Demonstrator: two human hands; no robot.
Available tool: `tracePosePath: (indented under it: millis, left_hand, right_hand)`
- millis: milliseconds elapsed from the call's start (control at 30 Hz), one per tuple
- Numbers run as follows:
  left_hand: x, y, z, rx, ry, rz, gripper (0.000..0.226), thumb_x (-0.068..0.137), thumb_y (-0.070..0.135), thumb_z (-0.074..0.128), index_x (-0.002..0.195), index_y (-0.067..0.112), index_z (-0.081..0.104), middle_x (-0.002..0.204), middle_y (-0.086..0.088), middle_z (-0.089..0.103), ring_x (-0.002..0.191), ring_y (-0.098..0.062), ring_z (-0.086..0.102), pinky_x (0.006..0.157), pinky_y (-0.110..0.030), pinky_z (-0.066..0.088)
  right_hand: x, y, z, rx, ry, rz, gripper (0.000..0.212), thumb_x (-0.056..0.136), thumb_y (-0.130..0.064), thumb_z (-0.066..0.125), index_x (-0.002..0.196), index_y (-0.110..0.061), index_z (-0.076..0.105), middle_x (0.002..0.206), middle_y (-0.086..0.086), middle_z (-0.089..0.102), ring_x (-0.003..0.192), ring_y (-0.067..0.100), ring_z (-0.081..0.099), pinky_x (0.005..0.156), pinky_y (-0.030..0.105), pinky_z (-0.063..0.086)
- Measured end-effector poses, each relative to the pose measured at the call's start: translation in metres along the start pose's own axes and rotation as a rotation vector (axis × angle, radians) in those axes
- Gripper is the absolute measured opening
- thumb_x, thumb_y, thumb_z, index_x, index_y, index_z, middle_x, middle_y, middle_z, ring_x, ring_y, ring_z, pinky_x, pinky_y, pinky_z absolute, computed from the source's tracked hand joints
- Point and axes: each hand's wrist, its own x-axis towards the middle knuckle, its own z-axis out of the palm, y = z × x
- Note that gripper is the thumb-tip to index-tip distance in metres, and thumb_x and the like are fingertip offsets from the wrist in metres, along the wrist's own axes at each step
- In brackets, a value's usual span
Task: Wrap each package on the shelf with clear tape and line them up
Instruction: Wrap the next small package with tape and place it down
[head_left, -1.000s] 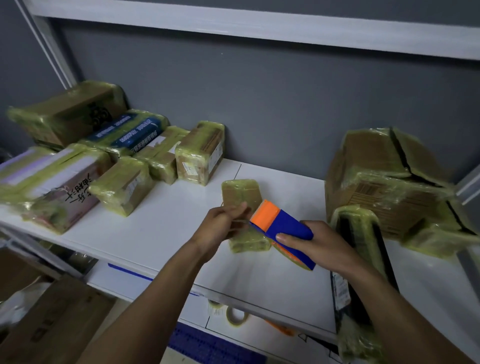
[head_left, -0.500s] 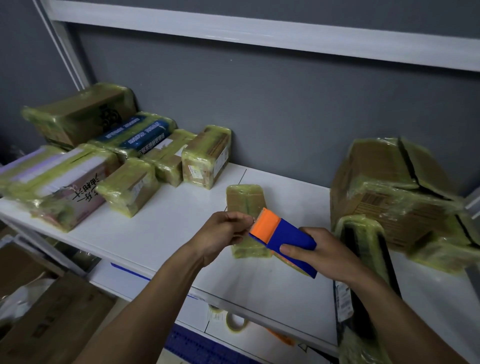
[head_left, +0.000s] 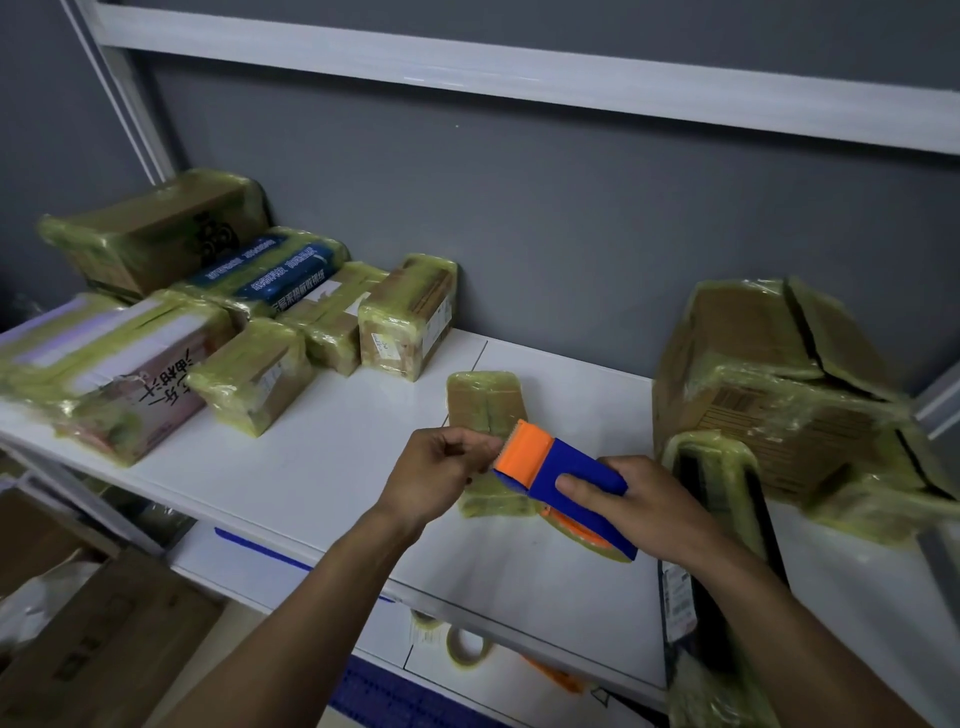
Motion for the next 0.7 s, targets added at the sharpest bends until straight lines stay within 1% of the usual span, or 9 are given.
tracePosePath:
  millis: [67,133,233,300,367,467,567,633,700]
  left_hand:
    - [-0.001,-0.001,-0.003,0.019,0.036,0.002,0.018,0.095,0.011,0.068,0.088,0.021,0.081,0.087,0.003,0.078,0.074,-0.003,0.068,0.060,-0.012,0.049]
    - [-0.003,-0.005,-0.005,0.014,0.065,-0.011,0.015,0.094,0.015,0.071,0.084,0.019,0.081,0.082,0.001,0.077,0.068,-0.002,0.064,0.058,-0.012,0.048]
    - [-0.006,-0.011,-0.016,-0.030,0.106,-0.032,0.012,0.092,0.019,0.074,0.082,0.017,0.081,0.080,0.000,0.077,0.065,-0.004,0.062,0.058,-0.015,0.049]
    - [-0.008,-0.017,-0.028,-0.062,0.154,-0.052,0.011,0.092,0.020,0.074,0.083,0.017,0.080,0.083,0.000,0.078,0.065,-0.003,0.063,0.059,-0.015,0.049]
    - [-0.011,-0.026,-0.035,-0.055,0.167,-0.072,0.012,0.093,0.022,0.073,0.083,0.019,0.080,0.085,0.000,0.078,0.066,-0.002,0.064,0.061,-0.016,0.049]
    - [-0.015,-0.040,-0.033,-0.043,0.182,-0.081,0.015,0.093,0.024,0.072,0.081,0.024,0.081,0.087,0.002,0.078,0.069,-0.003,0.065,0.063,-0.018,0.051]
    - [-0.016,-0.049,-0.031,-0.043,0.208,-0.102,0.017,0.093,0.024,0.072,0.079,0.028,0.081,0.087,0.003,0.078,0.070,-0.005,0.065,0.064,-0.020,0.052]
    - [-0.017,-0.057,-0.035,-0.048,0.224,-0.111,0.017,0.093,0.023,0.072,0.079,0.028,0.081,0.086,0.002,0.078,0.071,-0.008,0.066,0.066,-0.022,0.054]
    - [-0.018,-0.063,-0.039,-0.049,0.233,-0.118,0.018,0.094,0.022,0.071,0.080,0.028,0.080,0.086,0.001,0.078,0.070,-0.009,0.066,0.069,-0.025,0.056]
  right_hand:
    - [0.002,-0.001,0.001,-0.020,-0.017,0.012,0.055,0.081,-0.073,0.068,0.084,-0.018,0.068,0.074,-0.003,0.073,0.066,0.012,0.072,0.060,0.022,0.051]
    - [0.003,-0.006,0.000,-0.043,-0.035,0.028,0.056,0.080,-0.073,0.069,0.085,-0.018,0.068,0.076,-0.003,0.074,0.067,0.012,0.073,0.062,0.025,0.054]
    - [0.003,-0.010,-0.005,-0.145,-0.031,0.024,0.068,0.073,-0.081,0.066,0.077,-0.013,0.067,0.069,0.002,0.071,0.060,0.015,0.069,0.054,0.020,0.045]
    - [0.004,-0.009,-0.010,-0.210,-0.014,0.037,0.067,0.076,-0.079,0.068,0.071,-0.013,0.065,0.065,0.002,0.069,0.054,0.013,0.065,0.049,0.017,0.040]
    - [0.006,-0.008,-0.012,-0.278,-0.006,0.044,0.063,0.078,-0.076,0.070,0.065,-0.015,0.060,0.059,0.000,0.065,0.049,0.009,0.060,0.049,0.020,0.038]
    - [0.010,-0.006,-0.007,-0.359,0.000,0.062,0.072,0.067,-0.085,0.066,0.061,-0.015,0.056,0.055,0.002,0.061,0.047,0.009,0.055,0.052,0.028,0.039]
    - [0.009,-0.006,-0.003,-0.373,-0.002,0.080,0.075,0.056,-0.092,0.061,0.056,-0.017,0.052,0.048,-0.003,0.056,0.043,0.006,0.051,0.049,0.024,0.037]
    - [0.010,-0.007,-0.003,-0.369,-0.024,0.083,0.070,0.055,-0.092,0.062,0.052,-0.022,0.053,0.046,-0.007,0.055,0.041,0.004,0.051,0.043,0.016,0.032]
    - [0.010,-0.006,-0.001,-0.393,-0.035,0.083,0.065,0.056,-0.090,0.064,0.051,-0.026,0.055,0.045,-0.009,0.055,0.041,0.003,0.052,0.041,0.015,0.031]
